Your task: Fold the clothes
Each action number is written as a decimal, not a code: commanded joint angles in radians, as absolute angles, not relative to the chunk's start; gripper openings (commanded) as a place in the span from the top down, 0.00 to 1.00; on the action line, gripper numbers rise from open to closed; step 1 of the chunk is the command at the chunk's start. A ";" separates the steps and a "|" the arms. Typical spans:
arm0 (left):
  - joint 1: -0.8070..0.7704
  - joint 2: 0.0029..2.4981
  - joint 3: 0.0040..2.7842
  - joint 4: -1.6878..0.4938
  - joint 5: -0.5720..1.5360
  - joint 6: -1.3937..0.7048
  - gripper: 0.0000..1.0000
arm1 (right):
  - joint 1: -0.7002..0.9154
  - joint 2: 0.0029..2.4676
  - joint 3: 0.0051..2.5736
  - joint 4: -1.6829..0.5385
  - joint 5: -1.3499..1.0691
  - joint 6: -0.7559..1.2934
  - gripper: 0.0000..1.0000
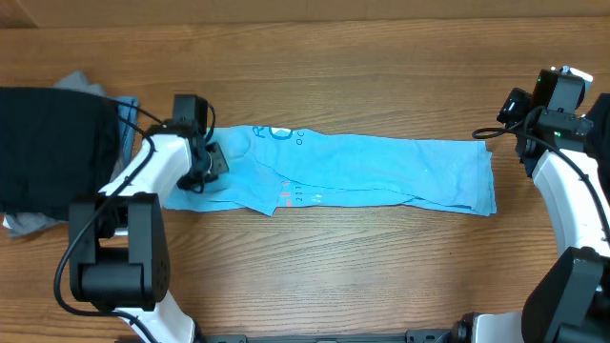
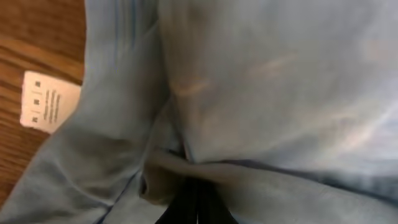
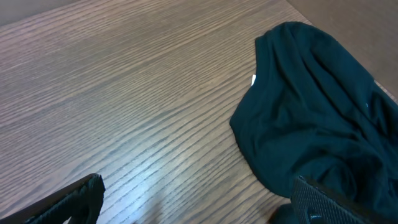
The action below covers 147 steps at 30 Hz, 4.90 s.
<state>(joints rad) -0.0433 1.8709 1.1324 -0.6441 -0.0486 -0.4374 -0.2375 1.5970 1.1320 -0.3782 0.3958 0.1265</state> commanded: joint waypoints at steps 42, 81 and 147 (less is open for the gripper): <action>-0.534 1.778 1.166 -0.950 -0.141 0.030 0.50 | -0.237 1.591 1.138 -0.373 0.399 0.123 0.00; -0.573 1.863 1.091 -0.829 -0.233 -0.042 0.75 | -0.237 1.591 1.138 -0.373 0.399 0.123 0.00; -0.577 1.823 1.087 -0.810 -0.221 -0.091 0.90 | -0.237 1.591 1.138 -0.373 0.399 0.123 0.00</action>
<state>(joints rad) -0.5697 1.8458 1.0851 -0.7956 -0.2073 -0.0784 -0.2379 1.5970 1.1320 -0.3782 0.3962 0.1265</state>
